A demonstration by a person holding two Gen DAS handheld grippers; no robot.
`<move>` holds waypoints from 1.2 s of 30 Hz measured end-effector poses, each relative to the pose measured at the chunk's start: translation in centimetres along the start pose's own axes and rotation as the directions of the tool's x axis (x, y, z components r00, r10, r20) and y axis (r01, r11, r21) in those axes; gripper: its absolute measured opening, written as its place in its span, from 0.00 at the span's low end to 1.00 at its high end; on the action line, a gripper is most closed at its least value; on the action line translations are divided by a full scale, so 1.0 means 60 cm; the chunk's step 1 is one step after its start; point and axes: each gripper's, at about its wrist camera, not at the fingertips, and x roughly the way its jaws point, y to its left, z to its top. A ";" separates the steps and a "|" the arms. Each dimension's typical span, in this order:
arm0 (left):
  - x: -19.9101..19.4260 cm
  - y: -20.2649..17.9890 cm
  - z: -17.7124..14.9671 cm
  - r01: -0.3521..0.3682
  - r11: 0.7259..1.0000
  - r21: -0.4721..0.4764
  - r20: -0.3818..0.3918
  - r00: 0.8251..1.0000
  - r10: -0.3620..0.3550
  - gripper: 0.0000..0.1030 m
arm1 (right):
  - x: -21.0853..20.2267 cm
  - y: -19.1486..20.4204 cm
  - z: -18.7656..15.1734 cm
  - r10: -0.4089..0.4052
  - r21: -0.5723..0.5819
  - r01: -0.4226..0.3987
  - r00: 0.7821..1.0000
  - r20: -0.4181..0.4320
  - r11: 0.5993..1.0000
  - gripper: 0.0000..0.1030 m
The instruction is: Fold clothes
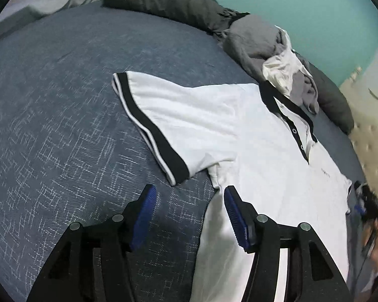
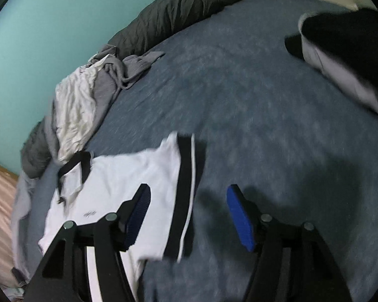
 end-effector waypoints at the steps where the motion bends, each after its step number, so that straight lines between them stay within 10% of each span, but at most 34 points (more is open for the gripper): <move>1: -0.001 0.001 -0.002 0.006 1.000 -0.008 0.004 1.000 -0.006 0.58 | 0.005 0.001 0.008 -0.012 -0.005 0.012 1.000 0.004 1.000 0.62; 13: 0.002 -0.011 -0.004 0.012 1.000 0.010 0.027 1.000 -0.012 0.59 | 0.068 0.007 0.042 -0.035 -0.006 0.036 0.999 0.024 0.999 0.59; 21: 0.010 -0.012 -0.003 0.019 1.000 0.012 0.018 1.000 -0.019 0.59 | 0.073 0.041 0.025 0.007 -0.100 0.000 0.998 0.070 0.995 0.06; 36: -0.023 -0.009 0.007 0.059 0.998 -0.010 0.065 0.996 -0.058 0.59 | 0.018 0.315 -0.033 -0.067 -0.433 0.099 0.994 0.089 0.896 0.04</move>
